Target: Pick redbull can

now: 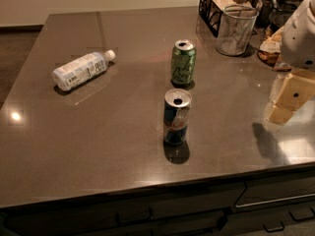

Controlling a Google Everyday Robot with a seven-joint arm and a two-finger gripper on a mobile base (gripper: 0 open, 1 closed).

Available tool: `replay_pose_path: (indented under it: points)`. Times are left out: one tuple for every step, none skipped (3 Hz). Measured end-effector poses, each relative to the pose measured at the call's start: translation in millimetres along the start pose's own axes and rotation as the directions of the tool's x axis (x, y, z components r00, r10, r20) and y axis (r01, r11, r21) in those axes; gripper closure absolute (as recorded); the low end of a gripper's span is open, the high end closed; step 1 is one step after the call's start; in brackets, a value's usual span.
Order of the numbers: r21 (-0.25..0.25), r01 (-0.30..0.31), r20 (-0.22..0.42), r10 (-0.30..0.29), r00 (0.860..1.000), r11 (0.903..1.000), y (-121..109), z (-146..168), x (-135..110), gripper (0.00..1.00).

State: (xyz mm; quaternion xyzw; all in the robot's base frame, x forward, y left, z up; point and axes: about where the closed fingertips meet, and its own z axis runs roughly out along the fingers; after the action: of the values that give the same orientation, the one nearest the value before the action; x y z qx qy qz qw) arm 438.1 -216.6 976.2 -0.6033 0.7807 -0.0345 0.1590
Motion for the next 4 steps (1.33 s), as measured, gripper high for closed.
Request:
replay_pose_path:
  points:
    - [0.002, 0.0, 0.001, 0.0, 1.0, 1.0, 0, 0, 0, 0.0]
    - [-0.004, -0.004, 0.059, 0.004, 0.998, 1.0, 4, 8, -12, 0.0]
    - [-0.031, -0.011, 0.146, 0.015, 0.989, 0.9995, 9, 19, -30, 0.0]
    - [-0.067, -0.004, 0.227, 0.019, 0.974, 0.9978, 16, 31, -53, 0.0]
